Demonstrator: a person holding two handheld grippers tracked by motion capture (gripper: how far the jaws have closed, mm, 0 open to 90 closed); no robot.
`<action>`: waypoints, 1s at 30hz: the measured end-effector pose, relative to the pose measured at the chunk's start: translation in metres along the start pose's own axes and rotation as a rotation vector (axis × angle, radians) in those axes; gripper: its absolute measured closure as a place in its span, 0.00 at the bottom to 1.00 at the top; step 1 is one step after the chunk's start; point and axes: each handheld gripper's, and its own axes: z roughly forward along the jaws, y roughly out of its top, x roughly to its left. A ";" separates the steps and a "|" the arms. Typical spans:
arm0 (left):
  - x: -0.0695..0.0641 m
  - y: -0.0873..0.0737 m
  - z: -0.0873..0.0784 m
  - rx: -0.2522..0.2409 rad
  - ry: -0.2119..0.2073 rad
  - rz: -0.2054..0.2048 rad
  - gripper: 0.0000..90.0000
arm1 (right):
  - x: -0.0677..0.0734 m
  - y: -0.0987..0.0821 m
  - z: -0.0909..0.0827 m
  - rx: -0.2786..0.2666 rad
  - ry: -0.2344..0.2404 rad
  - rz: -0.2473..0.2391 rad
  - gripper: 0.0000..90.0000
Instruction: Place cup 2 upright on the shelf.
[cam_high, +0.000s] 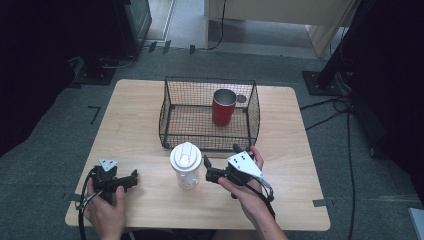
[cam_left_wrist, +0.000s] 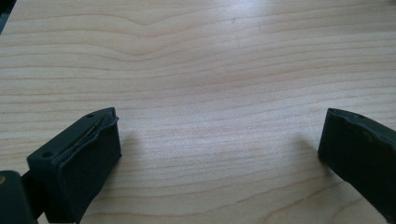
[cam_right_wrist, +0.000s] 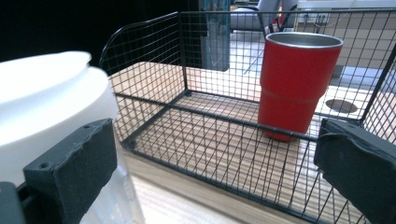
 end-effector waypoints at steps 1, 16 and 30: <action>0.000 0.000 0.000 0.000 0.000 0.000 0.00 | 0.001 -0.002 -0.001 0.002 0.003 0.004 0.00; 0.000 0.000 0.000 0.000 0.001 0.001 0.00 | 0.020 -0.026 -0.011 0.030 0.078 -0.010 0.00; 0.000 0.000 0.000 0.000 0.001 0.001 0.00 | 0.051 -0.038 0.003 0.051 0.151 -0.014 0.00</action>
